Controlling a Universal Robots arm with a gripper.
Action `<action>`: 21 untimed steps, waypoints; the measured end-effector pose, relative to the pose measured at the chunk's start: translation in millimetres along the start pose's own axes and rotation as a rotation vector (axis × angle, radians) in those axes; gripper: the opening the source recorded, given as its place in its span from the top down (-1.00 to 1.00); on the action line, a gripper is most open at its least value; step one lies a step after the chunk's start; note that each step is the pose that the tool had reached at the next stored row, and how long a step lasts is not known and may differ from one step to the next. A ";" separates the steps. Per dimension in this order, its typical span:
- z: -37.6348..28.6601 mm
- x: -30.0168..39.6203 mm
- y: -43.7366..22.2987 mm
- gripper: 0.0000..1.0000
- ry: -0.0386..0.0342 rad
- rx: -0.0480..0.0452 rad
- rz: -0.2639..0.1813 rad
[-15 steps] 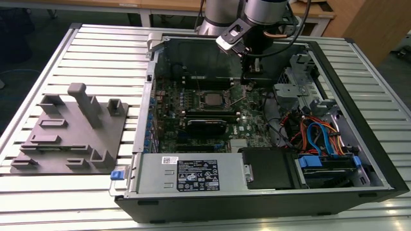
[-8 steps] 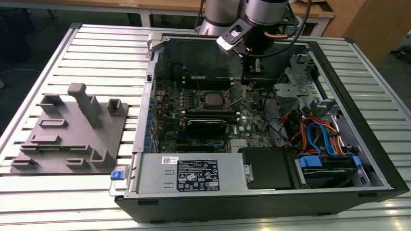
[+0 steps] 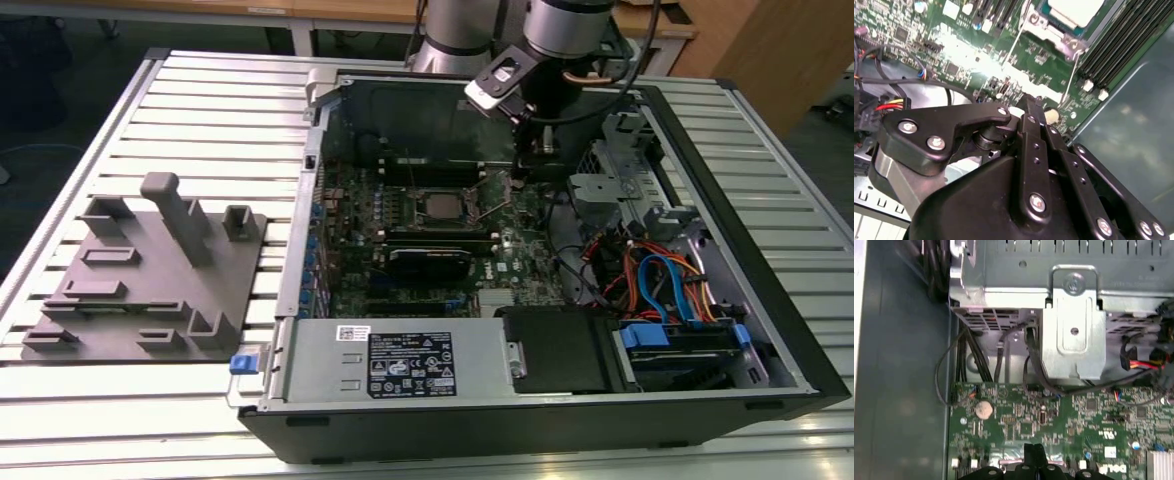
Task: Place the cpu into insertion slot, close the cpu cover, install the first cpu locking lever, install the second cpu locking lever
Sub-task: 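Close the cpu cover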
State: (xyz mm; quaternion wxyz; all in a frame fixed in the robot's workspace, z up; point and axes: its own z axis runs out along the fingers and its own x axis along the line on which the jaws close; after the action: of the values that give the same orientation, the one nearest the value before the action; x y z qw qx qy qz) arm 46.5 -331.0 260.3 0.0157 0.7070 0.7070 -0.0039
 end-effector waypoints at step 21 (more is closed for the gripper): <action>17.4 1.1 -0.4 0.80 0.0001 0.0099 0.000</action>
State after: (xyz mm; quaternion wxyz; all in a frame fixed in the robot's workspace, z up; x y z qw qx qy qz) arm 46.4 -330.4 242.8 0.0121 0.7070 0.7071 -0.0074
